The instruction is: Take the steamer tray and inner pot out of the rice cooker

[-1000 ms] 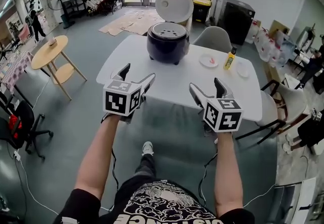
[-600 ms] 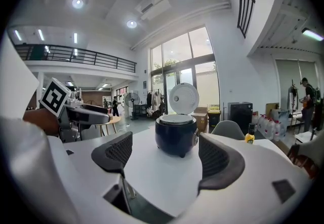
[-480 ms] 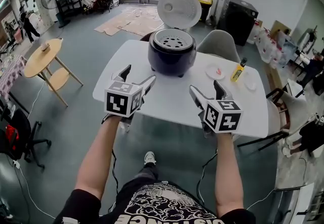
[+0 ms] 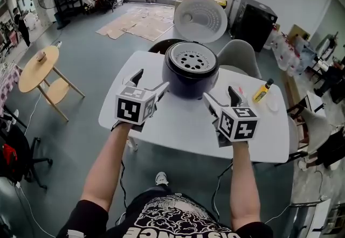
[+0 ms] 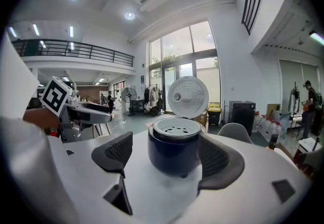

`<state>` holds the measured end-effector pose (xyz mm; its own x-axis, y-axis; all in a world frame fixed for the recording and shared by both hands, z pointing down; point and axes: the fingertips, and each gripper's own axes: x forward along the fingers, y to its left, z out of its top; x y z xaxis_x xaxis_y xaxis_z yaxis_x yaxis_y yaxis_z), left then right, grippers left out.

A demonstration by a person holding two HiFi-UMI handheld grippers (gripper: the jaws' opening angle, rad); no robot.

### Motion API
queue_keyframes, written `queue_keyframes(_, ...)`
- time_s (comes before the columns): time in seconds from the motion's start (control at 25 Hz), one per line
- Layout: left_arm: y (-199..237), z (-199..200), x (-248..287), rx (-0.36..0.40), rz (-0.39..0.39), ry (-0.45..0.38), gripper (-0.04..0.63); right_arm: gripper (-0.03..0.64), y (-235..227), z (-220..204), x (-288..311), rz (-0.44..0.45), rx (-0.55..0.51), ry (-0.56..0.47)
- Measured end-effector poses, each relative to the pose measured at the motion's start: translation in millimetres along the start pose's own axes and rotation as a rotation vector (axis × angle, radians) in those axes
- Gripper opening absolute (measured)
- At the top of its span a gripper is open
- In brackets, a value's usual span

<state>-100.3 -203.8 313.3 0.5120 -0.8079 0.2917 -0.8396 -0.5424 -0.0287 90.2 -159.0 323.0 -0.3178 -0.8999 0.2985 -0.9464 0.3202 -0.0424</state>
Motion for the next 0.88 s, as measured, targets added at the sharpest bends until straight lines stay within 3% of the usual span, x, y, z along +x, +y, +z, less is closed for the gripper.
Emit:
queue_keyframes(0.24,58,15,40,-0.008,-0.042,-0.014,0.393,0.408,16,26,64,-0.009,-0.015,0.009)
queue_keyframes(0.48,80,23,66,-0.008,-0.065,-0.009,0.393,0.408,18,41,101,0.023,-0.052,0.044)
queue_keyframes(0.64,90,25,83,0.001,-0.066,0.004,0.393,0.416,21,54,127,0.100,-0.186,0.095)
queue_keyframes(0.88,84,40,123,0.006,-0.035,0.023,0.393,0.421,-17,85,167,0.211,-0.392,0.192)
